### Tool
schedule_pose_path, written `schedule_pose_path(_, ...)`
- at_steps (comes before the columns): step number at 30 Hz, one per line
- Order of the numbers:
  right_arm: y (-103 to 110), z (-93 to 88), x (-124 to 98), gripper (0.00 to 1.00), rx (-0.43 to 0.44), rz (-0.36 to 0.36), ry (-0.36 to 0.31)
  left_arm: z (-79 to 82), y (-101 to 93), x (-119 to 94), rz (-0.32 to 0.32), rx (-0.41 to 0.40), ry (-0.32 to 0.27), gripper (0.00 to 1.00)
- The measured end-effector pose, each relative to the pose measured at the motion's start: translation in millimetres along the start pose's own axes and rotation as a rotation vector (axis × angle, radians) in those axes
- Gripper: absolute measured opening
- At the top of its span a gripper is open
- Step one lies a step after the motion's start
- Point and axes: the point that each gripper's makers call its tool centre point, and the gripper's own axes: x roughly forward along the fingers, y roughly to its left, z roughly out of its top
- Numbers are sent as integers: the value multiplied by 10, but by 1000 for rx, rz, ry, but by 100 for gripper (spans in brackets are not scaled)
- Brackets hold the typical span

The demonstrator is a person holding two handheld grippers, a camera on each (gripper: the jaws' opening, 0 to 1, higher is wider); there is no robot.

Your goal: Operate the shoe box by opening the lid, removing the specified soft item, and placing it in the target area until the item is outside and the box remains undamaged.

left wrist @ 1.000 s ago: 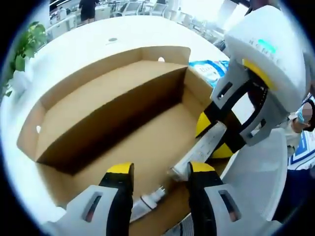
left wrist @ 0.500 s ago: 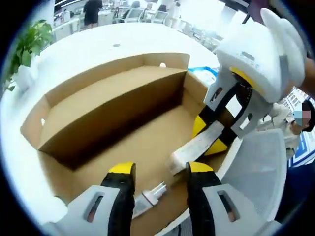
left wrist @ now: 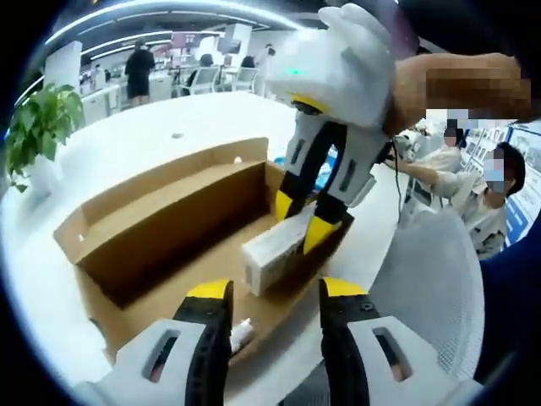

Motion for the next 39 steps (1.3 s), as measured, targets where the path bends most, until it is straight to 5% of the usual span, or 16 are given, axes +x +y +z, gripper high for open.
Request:
schedule_pose_path(16,129,26,-642,15,-56,-43,-36,-11,29,-183,29,33,-79,43)
schedule_pose_path(27,46,-343,-1028,15,-66,-83,31,20,-94,-127,-9,64,-72,44)
schedule_pose_path(39,37,-579,-1212,15,-56,-97,40,90,-344,42,-53,91,-41,45)
